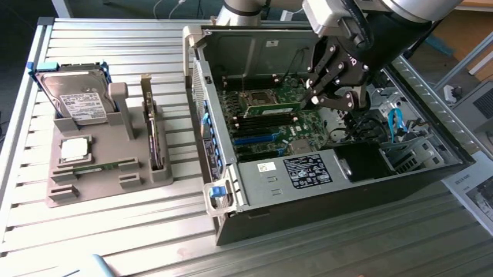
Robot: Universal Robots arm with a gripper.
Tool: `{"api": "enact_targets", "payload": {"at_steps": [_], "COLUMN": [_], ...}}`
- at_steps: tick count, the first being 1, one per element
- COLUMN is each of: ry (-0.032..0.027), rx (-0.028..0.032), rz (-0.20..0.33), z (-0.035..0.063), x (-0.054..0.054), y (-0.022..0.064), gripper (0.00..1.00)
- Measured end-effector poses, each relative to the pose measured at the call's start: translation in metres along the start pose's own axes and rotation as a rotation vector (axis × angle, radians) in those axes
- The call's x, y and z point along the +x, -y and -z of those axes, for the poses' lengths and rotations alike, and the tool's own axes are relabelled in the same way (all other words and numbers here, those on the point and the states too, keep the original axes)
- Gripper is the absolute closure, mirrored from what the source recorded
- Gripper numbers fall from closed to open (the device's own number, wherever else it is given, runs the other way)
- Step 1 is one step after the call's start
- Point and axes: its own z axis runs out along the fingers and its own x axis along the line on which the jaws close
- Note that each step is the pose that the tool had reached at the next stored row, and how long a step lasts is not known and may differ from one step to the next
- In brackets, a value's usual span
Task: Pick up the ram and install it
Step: 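Pick up the ram and move it above insertion slot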
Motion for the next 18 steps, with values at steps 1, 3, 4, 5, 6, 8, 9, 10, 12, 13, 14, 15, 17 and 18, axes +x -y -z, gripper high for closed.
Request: {"api": "enact_targets", "payload": {"at_steps": [1,3,4,5,6,8,9,10,12,13,14,15,17,18], "ry": [-0.0001,-0.0001,-0.0001,-0.0002,-0.0001,-0.0002,-0.0004,-0.0004,-0.0005,-0.0006,-0.0009,-0.0008,-0.0023,-0.0032], "rx": [0.0,-0.0001,-0.0001,-0.0001,-0.0001,-0.0004,-0.0006,-0.0008,-0.0011,-0.0013,-0.002,0.0,0.0165,0.025], "rz": [0.0,0.0,0.0,0.0,0.0,0.002,0.003,0.004,0.006,0.007,0.011,0.013,0.019,0.022], "z": [0.0001,0.0001,0.0001,0.0002,0.0002,0.0007,0.0009,0.0012,0.0016,0.0018,0.0023,0.0022,0.0022,0.0022], "x": [0.0,0.0,0.0,0.0,0.0,0.0,0.0,0.0,0.0,0.0,0.001,0.001,0.001,0.001], "y": [0.0,0.0005,0.0011,0.0017,0.0028,0.0088,0.0119,0.0154,0.0206,0.023,0.0305,0.0306,0.0306,0.0306], "gripper": [0.88,0.88,0.88,0.88,0.88,0.88,0.88,0.88,0.88,0.88,0.88,0.88,0.88,0.88]}}
